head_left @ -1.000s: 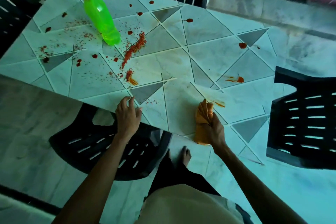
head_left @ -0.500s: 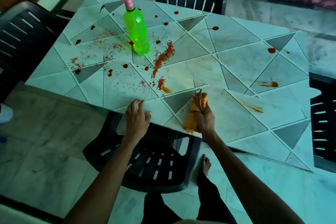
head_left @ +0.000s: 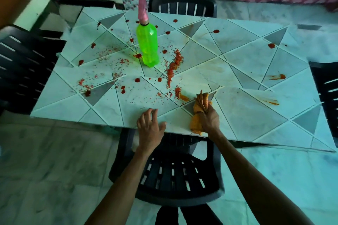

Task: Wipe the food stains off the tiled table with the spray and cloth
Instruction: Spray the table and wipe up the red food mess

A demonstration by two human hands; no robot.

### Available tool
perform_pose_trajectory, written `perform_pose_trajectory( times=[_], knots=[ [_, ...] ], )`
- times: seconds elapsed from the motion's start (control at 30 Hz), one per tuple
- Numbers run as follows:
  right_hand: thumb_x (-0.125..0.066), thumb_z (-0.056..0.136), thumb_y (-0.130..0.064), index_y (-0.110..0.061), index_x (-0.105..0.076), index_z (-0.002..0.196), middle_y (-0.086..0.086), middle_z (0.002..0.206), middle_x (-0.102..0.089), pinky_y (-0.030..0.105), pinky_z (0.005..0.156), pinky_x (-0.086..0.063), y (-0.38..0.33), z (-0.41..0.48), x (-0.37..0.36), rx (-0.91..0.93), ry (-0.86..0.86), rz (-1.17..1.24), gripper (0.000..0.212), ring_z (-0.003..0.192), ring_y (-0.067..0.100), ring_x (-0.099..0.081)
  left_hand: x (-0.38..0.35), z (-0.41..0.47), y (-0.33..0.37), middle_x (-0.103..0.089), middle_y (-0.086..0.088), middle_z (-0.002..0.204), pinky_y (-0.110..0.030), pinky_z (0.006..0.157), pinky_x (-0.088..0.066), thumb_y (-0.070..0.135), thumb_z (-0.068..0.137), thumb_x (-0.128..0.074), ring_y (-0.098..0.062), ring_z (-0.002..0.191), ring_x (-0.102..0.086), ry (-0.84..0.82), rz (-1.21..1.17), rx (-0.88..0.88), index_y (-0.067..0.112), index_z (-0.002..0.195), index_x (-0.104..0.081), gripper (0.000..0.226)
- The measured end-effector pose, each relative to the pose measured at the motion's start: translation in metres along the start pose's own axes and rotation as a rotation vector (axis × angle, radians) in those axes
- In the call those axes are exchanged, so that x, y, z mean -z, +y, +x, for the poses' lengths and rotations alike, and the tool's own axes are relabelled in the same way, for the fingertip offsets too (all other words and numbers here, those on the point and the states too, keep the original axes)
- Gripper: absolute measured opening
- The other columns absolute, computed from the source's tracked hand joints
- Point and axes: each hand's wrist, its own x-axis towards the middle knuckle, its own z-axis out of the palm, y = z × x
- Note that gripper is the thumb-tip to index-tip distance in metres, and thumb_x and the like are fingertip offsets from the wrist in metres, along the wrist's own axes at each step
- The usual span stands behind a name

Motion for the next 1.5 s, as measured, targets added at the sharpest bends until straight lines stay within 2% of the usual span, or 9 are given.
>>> perform_pose_trajectory(
  times=[0.3,0.47,0.63,0.8,0.87,1.07,1.23,1.37,1.5],
  knots=[
    [-0.055,0.089,-0.046,-0.02,-0.057,0.122,0.012,0.111,-0.068,0.053,0.079,-0.056,-0.054,0.006,-0.077,0.079,-0.169,-0.036,0.042,0.096,0.034,-0.066,0.026,0.025,-0.037,-0.049,-0.004,0.127,-0.041,0.094,-0.041,0.035,0.086,-0.068,-0.027,0.118,-0.045,-0.061,-0.026,-0.081,0.018,0.127,-0.056,0.047],
    [-0.062,0.093,-0.019,-0.014,-0.054,0.134,0.012,0.118,-0.064,0.049,0.087,-0.056,-0.091,0.003,-0.095,0.033,-0.295,-0.012,0.043,0.104,0.032,-0.062,0.042,0.051,-0.073,-0.047,-0.006,0.132,-0.04,0.099,-0.039,0.037,0.083,-0.071,-0.026,0.123,-0.041,-0.074,0.037,-0.127,0.017,0.131,-0.053,0.055],
    [-0.064,0.087,-0.03,-0.018,-0.064,0.109,-0.001,0.087,-0.066,0.032,0.062,-0.052,-0.092,-0.031,-0.076,0.048,0.015,0.062,0.025,0.069,0.008,-0.06,0.055,0.087,-0.107,-0.043,-0.006,0.133,-0.041,0.101,-0.037,0.041,0.083,-0.07,-0.026,0.123,-0.04,-0.142,0.029,-0.276,0.016,0.135,-0.049,0.061],
    [-0.068,0.094,-0.034,-0.024,-0.07,0.117,-0.004,0.096,-0.075,0.018,0.066,-0.057,-0.067,-0.07,-0.059,-0.053,0.307,0.144,0.025,0.081,0.006,-0.069,0.063,0.103,-0.134,-0.044,-0.009,0.135,-0.043,0.102,-0.037,0.035,0.082,-0.072,-0.027,0.125,-0.041,-0.21,-0.001,-0.407,0.014,0.133,-0.05,0.06],
    [-0.068,0.092,-0.043,-0.032,-0.068,0.118,-0.006,0.096,-0.076,0.029,0.07,-0.061,-0.058,-0.079,-0.062,-0.138,0.346,0.161,0.028,0.081,0.01,-0.072,0.067,0.107,-0.142,-0.044,-0.01,0.135,-0.043,0.103,-0.037,0.035,0.082,-0.072,-0.027,0.125,-0.041,-0.223,-0.009,-0.448,0.013,0.134,-0.049,0.06],
    [-0.065,0.093,-0.036,-0.031,-0.062,0.122,0.001,0.107,-0.071,0.048,0.082,-0.061,-0.058,-0.068,-0.121,-0.26,0.327,0.277,0.03,0.09,0.022,-0.07,0.075,0.119,-0.152,-0.041,-0.011,0.138,-0.043,0.103,-0.035,0.044,0.079,-0.074,-0.026,0.126,-0.038,-0.226,0.022,-0.522,0.014,0.135,-0.046,0.069],
    [-0.061,0.093,-0.023,-0.022,-0.056,0.134,0.009,0.116,-0.069,0.042,0.08,-0.06,-0.103,-0.043,-0.189,-0.2,0.206,0.372,0.041,0.093,0.025,-0.068,0.082,0.134,-0.161,-0.045,-0.013,0.135,-0.045,0.095,-0.041,0.049,0.077,-0.075,-0.031,0.121,-0.042,-0.22,0.082,-0.534,0.012,0.135,-0.048,0.074],
    [-0.058,0.092,-0.014,-0.021,-0.054,0.137,0.006,0.115,-0.067,0.028,0.072,-0.059,-0.136,-0.033,-0.211,-0.165,0.073,0.429,0.045,0.088,0.017,-0.065,0.086,0.145,-0.164,-0.045,-0.015,0.134,-0.044,0.094,-0.042,0.015,0.075,-0.077,-0.033,0.119,-0.043,-0.204,0.12,-0.523,0.009,0.136,-0.048,0.068],
    [-0.057,0.096,-0.012,-0.015,-0.057,0.132,0.01,0.116,-0.068,0.027,0.074,-0.058,-0.142,-0.034,-0.184,-0.151,0.046,0.413,0.036,0.097,0.024,-0.068,0.086,0.155,-0.161,-0.043,-0.016,0.138,-0.045,0.097,-0.041,0.015,0.073,-0.08,-0.033,0.124,-0.041,-0.208,0.13,-0.502,0.009,0.137,-0.046,0.073]
  ],
)
